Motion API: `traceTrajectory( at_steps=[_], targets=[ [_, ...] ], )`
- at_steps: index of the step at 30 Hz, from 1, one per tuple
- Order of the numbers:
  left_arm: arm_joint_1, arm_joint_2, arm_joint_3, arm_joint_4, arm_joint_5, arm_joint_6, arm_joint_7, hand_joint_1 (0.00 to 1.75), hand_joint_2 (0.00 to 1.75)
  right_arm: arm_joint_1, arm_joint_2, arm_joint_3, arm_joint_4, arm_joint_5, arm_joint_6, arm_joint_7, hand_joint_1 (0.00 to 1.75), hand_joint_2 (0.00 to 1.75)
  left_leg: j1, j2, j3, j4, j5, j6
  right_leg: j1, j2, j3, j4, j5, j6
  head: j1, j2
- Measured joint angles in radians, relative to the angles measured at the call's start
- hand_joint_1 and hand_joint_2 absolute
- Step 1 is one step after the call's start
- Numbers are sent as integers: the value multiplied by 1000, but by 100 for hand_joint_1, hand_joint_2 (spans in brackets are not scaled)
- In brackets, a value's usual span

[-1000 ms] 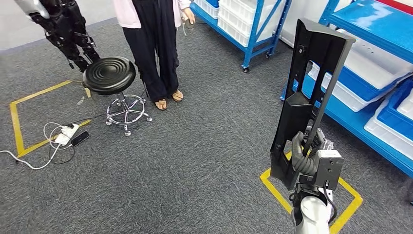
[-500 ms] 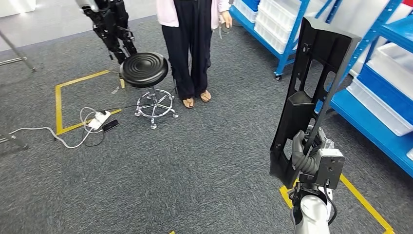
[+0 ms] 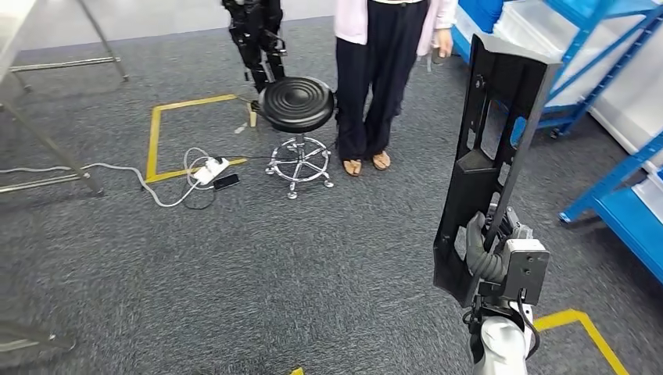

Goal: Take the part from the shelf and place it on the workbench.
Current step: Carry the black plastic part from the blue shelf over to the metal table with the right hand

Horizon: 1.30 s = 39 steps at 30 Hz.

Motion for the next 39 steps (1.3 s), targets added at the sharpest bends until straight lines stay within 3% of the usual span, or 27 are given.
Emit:
traceTrajectory(
  at_steps=[1, 3, 4, 6, 8, 10, 12, 14, 15, 16, 17, 19, 21, 23, 25, 26, 28, 30, 31, 32, 34, 35, 37, 39],
  targets=[
    [1, 0, -4, 0, -3, 1, 6, 0, 0, 1, 0, 0, 0, 0, 0, 1, 175, 175, -1, -15, 0, 0, 0, 0, 0, 3, 6, -23, 18, 6, 0, 0],
    [3, 1, -10, 0, -6, 2, 14, 0, 0, 1, 0, -1, -1, 1, 1, 1, 175, 175, -3, -42, 0, 1, 2, -3, -2, 29, 62, -157, 78, 17, 1, 0],
    [3, 1, -12, 0, -7, 2, 16, 0, 0, 1, 0, -1, -1, 1, 2, 1, 175, 175, -4, -54, 0, 2, 3, -6, -2, 44, 88, -219, 103, 16, 1, 0],
    [3, 1, -15, 0, -12, 4, 24, 0, 0, 0, 2, -1, -1, 3, 4, 2, 175, 175, -7, -71, -3, 2, 4, -15, 1, 60, 114, -276, 123, 3, 1, 0],
    [6, 2, -16, 0, -19, 8, 39, 0, 0, 0, 6, -1, -2, 7, 6, 3, 175, 175, -6, -81, -7, 0, 8, -25, 1, 44, 118, -278, 129, -15, 1, 0],
    [10, 4, -16, 1, -24, 11, 51, 0, 0, 0, 11, -1, -7, 12, 7, 5, 175, 175, -6, -49, -22, 26, -10, -34, -5, 27, 121, -284, 136, -32, 0, 0],
    [10, 5, -17, 1, -32, 16, 56, 0, 0, 3, 16, -3, -13, 17, 8, 7, 175, 175, -5, 5, -69, 127, -71, -42, -5, 6, 123, -287, 137, -44, -2, 0],
    [9, 5, -21, 1, -39, 20, 59, 0, 0, 8, 16, -6, -18, 19, 8, 12, 175, 175, 0, 26, -130, 255, -126, -50, 0, -19, 123, -286, 134, -50, -3, 0],
    [9, 5, -24, 1, -42, 21, 60, 0, 0, 11, 16, -8, -21, 20, 8, 14, 175, 175, 2, 29, -143, 283, -131, -53, 1, -32, 124, -286, 133, -51, -3, 0],
    [9, 4, -27, 1, -45, 21, 61, 0, 0, 14, 17, -9, -23, 21, 8, 16, 175, 175, 4, 33, -137, 273, -118, -55, 2, -44, 124, -286, 132, -52, -3, 0],
    [10, 5, -30, 1, -47, 21, 62, 0, 0, 16, 17, -11, -26, 22, 8, 18, 175, 175, 6, 41, -109, 224, -91, -56, 3, -55, 126, -285, 130, -51, -3, 0],
    [8, 5, -35, 1, -51, 19, 62, 0, 0, 17, 17, -13, -34, 24, 8, 18, 175, 175, 3, 89, -31, 90, -39, -51, 8, -73, 130, -284, 124, -45, -4, 0],
    [4, 5, -39, 1, -56, 15, 61, 0, 0, 19, 16, -17, -43, 26, 8, 18, 175, 175, -3, 119, 7, 19, -22, -39, 16, -90, 135, -284, 117, -35, 0, 0],
    [2, 5, -41, 1, -63, 9, 60, 0, 0, 23, 16, -21, -51, 30, 7, 19, 175, 175, -8, 100, 7, 11, -22, -26, 20, -109, 139, -286, 113, -26, 5, 0],
    [4, 6, -42, 1, -71, 5, 59, 0, 0, 29, 16, -26, -63, 33, 6, 19, 175, 175, -7, 78, 13, 1, -17, -13, 15, -83, 133, -266, 97, -17, 5, 0],
    [3, 6, -43, 1, -74, 3, 58, 0, 0, 32, 15, -29, -69, 34, 6, 19, 175, 175, -4, 66, 16, -3, -14, -6, 12, -57, 118, -230, 77, -17, 6, 0],
    [1, 6, -49, 1, -78, 2, 57, 0, 0, 42, 12, -39, -78, 35, 5, 19, 175, 175, -2, 41, 17, -5, -11, 2, 6, -11, 56, -106, 24, -23, 9, 0],
    [0, 6, -55, 1, -80, 0, 55, 0, 0, 54, 8, -49, -83, 36, 3, 20, 175, 175, -2, 11, 17, -5, -11, 4, 3, -1, 1, -6, -4, -19, 10, 0],
    [2, 6, -57, 1, -83, -1, 55, 0, 0, 58, 7, -52, -88, 36, 1, 19, 175, 175, -2, -3, 17, -4, -11, 4, 1, 0, -3, -7, 5, -11, 10, 0],
    [3, 6, -58, 1, -86, -3, 53, 0, 0, 61, 6, -56, -96, 37, -1, 18, 175, 175, -1, -18, 17, -3, -11, 3, -4, 3, 14, -50, 31, 0, 10, 0],
    [4, 7, -60, 1, -92, -7, 50, 0, 0, 64, 4, -64, -119, 42, -7, 14, 175, 175, -1, -44, 17, 2, -13, -5, -15, 29, 73, -184, 90, 19, 11, 0],
    [4, 7, -62, 1, -95, -9, 48, 0, 0, 64, 3, -67, -134, 45, -9, 11, 175, 175, -2, -55, 15, 5, -14, -11, -17, 40, 96, -234, 110, 21, 11, 0],
    [6, 8, -64, 1, -103, -10, 45, 0, 0, 64, 1, -72, -173, 52, -13, 4, 175, 175, -3, -70, 10, 6, -12, -24, -13, 46, 108, -260, 120, 9, 10, 0],
    [11, 9, -65, 1, -108, -11, 42, 0, 0, 64, 0, -75, -219, 57, -17, 1, 175, 175, 0, -70, 5, 6, -10, -34, -13, 31, 109, -262, 126, -7, 7, 0]
  ],
)
